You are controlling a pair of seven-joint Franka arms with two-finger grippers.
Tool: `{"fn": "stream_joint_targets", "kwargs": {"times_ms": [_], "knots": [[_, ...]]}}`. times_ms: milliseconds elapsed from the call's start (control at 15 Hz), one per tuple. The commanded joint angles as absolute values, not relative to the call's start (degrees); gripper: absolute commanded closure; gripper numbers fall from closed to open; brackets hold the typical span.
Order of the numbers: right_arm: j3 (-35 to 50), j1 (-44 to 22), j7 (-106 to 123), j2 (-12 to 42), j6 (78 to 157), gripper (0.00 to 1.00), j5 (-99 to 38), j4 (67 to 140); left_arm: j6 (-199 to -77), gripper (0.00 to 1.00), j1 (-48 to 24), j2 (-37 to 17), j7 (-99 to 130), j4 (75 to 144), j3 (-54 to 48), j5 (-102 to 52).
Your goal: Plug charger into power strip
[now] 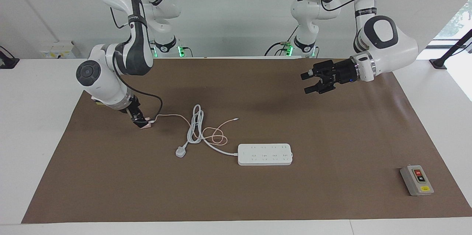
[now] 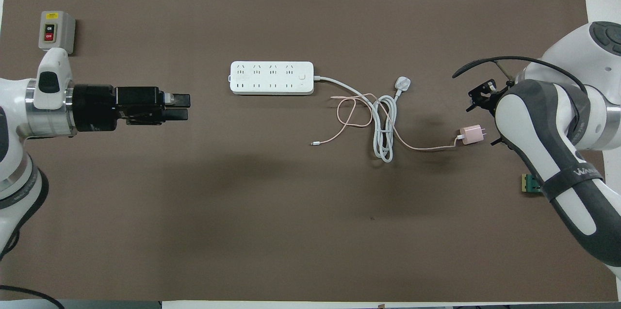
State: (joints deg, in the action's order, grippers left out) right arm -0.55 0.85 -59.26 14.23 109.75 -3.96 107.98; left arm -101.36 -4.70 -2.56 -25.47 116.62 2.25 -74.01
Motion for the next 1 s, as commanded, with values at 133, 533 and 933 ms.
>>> {"fn": "stream_joint_targets", "kwargs": {"times_ms": [133,533,933], "knots": [[-0.4,1.2,-60.5,15.6,113.9,0.00,-2.5,109.8,-97.9,0.00,-7.6,-11.5,-42.1,120.3,2.8,-89.2],[-0.6,1.1,-60.9,15.6,116.4,0.00,-0.5,112.0,-93.9,0.00,-8.2,-15.4,-46.4,120.1,2.7,-92.5],[-0.6,0.4,-61.4,15.8,121.7,0.00,0.2,114.1,-94.5,0.00,-10.4,-14.5,-46.8,122.6,2.7,-97.9]]}}
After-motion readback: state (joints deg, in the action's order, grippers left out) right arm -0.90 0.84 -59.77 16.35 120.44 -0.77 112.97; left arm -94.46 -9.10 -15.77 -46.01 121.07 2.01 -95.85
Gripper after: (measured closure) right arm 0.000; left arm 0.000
